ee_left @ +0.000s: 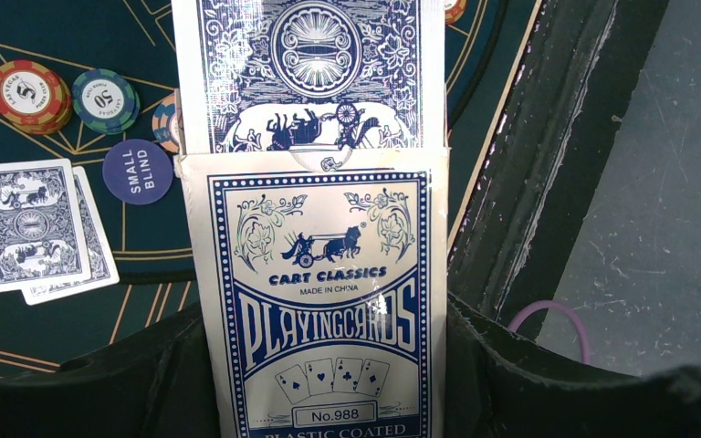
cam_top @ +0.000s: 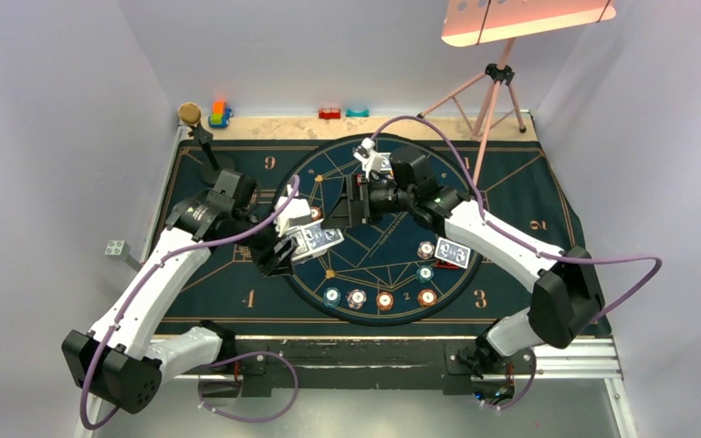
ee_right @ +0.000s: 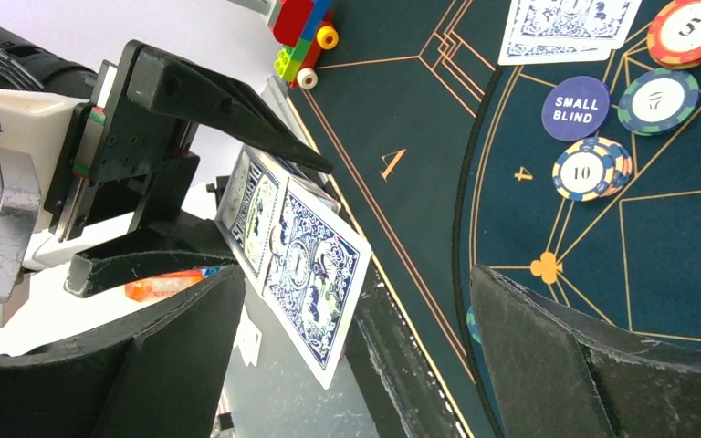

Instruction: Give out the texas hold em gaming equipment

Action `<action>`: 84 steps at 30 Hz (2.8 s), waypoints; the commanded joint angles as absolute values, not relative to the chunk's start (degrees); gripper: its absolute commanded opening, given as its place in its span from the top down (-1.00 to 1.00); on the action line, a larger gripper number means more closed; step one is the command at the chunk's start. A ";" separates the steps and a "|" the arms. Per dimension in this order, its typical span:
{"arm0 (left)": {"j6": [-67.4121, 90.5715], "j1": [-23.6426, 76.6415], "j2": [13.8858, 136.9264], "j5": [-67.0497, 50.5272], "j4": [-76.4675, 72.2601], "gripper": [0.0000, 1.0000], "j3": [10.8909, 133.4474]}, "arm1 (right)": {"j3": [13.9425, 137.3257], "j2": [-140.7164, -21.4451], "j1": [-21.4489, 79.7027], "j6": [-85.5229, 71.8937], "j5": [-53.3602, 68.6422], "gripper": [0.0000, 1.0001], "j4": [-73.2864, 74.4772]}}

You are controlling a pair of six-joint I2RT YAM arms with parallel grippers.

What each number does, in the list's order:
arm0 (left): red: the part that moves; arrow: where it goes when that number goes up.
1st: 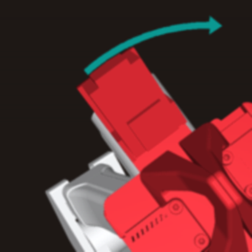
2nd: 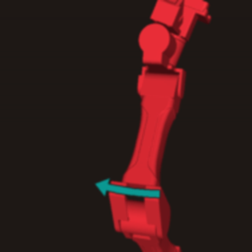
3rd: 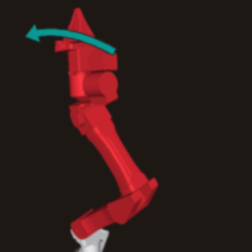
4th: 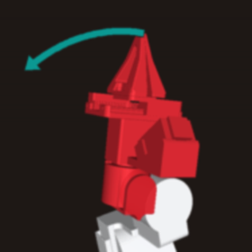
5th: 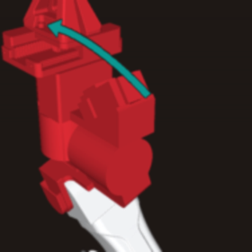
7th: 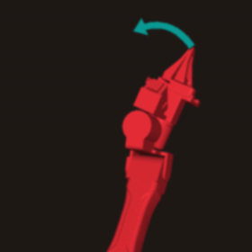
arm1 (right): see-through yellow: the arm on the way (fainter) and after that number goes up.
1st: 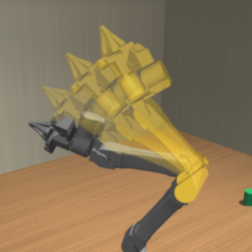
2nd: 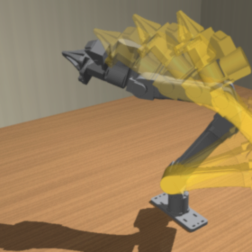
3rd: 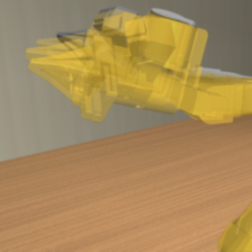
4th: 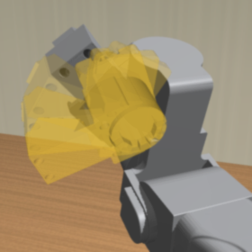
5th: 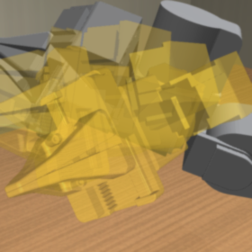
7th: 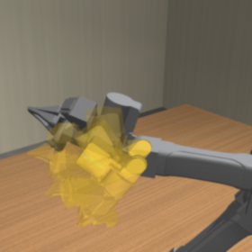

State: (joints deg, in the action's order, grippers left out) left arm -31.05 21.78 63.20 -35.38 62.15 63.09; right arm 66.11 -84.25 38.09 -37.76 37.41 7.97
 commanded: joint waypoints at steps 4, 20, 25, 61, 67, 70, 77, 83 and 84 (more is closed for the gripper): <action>-30.47 21.53 62.95 -37.54 60.39 0.80 65.00 | 64.03 -84.28 38.84 -39.43 39.60 -0.97 2.39; -30.59 21.51 62.01 -38.06 60.64 0.80 65.30 | 66.92 -83.72 39.01 -34.04 33.52 -0.58 11.14; -30.67 21.53 61.80 -37.97 60.87 0.80 65.09 | 68.12 -83.09 39.00 -33.84 32.32 -0.37 12.24; -31.32 21.53 61.43 -37.69 60.70 0.81 63.98 | 74.86 -80.60 38.90 -31.32 26.94 0.70 19.02; -31.29 21.52 61.60 -37.53 60.64 0.81 63.98 | 76.19 -80.53 38.65 -31.05 26.00 0.96 20.90; -31.40 21.53 61.65 -37.44 60.58 0.81 63.75 | 76.52 -79.88 38.10 -31.22 26.39 1.00 20.91; -31.46 21.53 61.94 -37.27 60.47 0.81 63.48 | 75.41 -79.06 35.86 -35.82 34.35 1.00 17.37; -31.55 21.49 62.01 -37.07 60.32 0.81 63.28 | 69.99 -78.39 31.99 -48.24 46.08 1.00 4.57; -31.55 21.47 62.11 -37.09 60.30 0.81 63.39 | 69.55 -78.47 31.56 -49.69 47.10 1.00 3.13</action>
